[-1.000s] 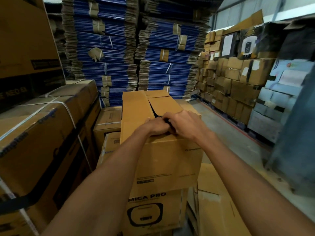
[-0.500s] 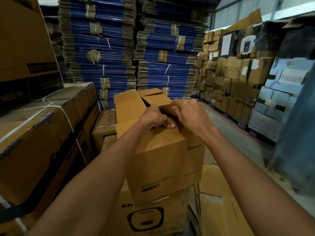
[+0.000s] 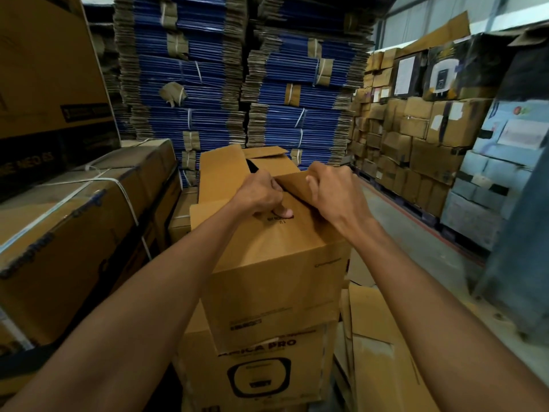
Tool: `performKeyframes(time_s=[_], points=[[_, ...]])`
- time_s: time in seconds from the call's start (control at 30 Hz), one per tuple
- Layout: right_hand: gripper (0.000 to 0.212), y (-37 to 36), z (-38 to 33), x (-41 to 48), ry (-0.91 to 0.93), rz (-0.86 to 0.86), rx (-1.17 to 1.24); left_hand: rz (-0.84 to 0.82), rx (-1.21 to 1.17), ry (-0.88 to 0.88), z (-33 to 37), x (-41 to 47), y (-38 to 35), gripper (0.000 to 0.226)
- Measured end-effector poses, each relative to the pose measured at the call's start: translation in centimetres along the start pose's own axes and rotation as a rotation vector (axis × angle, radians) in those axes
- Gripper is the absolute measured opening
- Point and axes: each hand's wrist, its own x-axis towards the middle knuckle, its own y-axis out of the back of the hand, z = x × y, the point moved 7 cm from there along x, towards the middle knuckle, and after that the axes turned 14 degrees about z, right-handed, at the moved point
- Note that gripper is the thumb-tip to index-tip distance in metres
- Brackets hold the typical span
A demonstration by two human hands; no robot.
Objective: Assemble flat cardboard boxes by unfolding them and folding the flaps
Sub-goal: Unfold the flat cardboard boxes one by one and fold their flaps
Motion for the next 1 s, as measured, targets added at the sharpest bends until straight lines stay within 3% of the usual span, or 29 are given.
performKeyframes(time_s=[0.47, 0.7, 0.83, 1.0], points=[[0.027, 0.2, -0.6, 0.5, -0.130, 0.039, 0.019, 0.122, -0.016, -0.093, -0.6, -3.2, 3.7, 0.026], [0.024, 0.3, -1.3, -0.5, -0.085, 0.106, 0.040, 0.210, -0.030, -0.051, -1.4, -4.1, 3.9, 0.055], [0.026, 0.7, -0.8, -0.6, -0.097, 0.106, 0.044, 0.244, -0.056, -0.094, -1.5, -4.6, 3.9, 0.045], [0.023, 1.0, -2.9, -1.6, -0.145, 0.012, 0.191, 0.136, 0.020, -0.028, -3.5, -3.1, 3.9, 0.027]])
